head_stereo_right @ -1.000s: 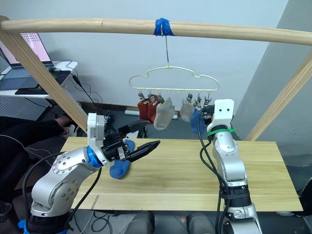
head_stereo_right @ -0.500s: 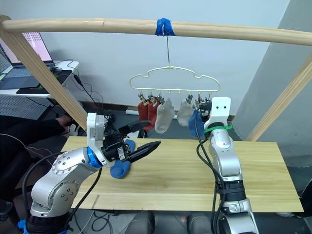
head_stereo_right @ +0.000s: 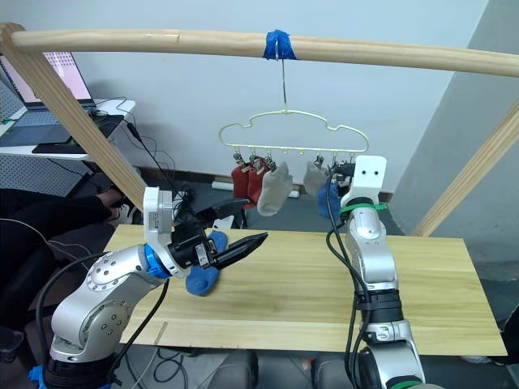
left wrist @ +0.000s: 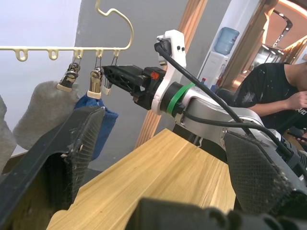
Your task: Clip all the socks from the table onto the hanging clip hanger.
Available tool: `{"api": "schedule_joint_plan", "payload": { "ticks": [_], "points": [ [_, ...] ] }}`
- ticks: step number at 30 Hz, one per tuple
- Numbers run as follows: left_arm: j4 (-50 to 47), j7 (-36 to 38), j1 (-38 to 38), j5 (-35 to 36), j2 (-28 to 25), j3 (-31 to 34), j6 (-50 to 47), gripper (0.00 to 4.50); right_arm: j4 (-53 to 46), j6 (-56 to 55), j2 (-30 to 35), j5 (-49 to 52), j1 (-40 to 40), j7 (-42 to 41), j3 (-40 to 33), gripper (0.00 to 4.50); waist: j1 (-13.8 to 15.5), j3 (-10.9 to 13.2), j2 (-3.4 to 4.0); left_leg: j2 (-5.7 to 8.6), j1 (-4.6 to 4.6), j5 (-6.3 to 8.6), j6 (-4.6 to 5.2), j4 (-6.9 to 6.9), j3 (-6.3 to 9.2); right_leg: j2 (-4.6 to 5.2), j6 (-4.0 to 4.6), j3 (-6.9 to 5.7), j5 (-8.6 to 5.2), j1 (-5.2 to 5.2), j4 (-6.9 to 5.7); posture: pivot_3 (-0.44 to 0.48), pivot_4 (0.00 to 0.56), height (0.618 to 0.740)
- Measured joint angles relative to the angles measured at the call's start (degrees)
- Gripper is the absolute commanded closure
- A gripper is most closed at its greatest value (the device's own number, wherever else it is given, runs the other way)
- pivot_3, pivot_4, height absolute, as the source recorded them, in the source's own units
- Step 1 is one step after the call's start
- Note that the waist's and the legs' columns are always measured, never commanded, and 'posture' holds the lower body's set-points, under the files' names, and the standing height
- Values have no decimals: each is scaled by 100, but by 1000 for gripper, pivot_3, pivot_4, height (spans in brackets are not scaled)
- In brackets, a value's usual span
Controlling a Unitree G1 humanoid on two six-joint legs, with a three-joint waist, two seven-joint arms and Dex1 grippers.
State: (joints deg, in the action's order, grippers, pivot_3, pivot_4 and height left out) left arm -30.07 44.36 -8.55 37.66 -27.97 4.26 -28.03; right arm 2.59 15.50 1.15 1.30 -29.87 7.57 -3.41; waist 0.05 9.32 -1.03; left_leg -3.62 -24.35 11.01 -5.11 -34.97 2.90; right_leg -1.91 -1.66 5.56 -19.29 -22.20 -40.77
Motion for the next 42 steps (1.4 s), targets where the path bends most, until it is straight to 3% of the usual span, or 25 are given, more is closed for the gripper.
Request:
{"api": "schedule_joint_plan", "payload": {
  "ticks": [14,20,23,33,38,42],
  "points": [
    [0,-1,-1,-49,0,-66,92,0,22,-1,-190,44,-74,98,-113,2031,0,0,0,0,0,0,0,1,0,0,0,0,0,0,0,163,150,740],
    [0,-4,-1,-75,-1,-118,100,0,22,-1,-225,77,-74,84,-115,3989,0,0,1,0,0,0,0,1,0,0,0,0,0,0,1,163,150,740],
    [0,-4,0,-94,-2,-119,104,0,22,-2,-242,80,-90,81,-105,4484,1,0,1,0,0,0,0,1,0,0,0,0,0,0,1,165,150,740],
    [1,-7,94,-139,-66,-156,110,0,-23,221,-186,352,-92,-305,-111,4484,4,1,1,0,0,0,0,2,0,0,0,0,0,0,2,160,151,740],
    [221,-103,530,-323,-266,-153,44,0,-443,1208,573,1218,-120,-1201,-491,4484,20,7,4,1,-2,1,1,3,-1,3,0,0,-1,0,8,141,158,740],
    [711,-106,952,-571,-349,-159,66,0,-669,2812,1367,2451,-414,-2048,-958,4484,7,15,13,1,0,1,2,3,-3,3,4,3,-3,0,9,107,159,740]
  ]
}}
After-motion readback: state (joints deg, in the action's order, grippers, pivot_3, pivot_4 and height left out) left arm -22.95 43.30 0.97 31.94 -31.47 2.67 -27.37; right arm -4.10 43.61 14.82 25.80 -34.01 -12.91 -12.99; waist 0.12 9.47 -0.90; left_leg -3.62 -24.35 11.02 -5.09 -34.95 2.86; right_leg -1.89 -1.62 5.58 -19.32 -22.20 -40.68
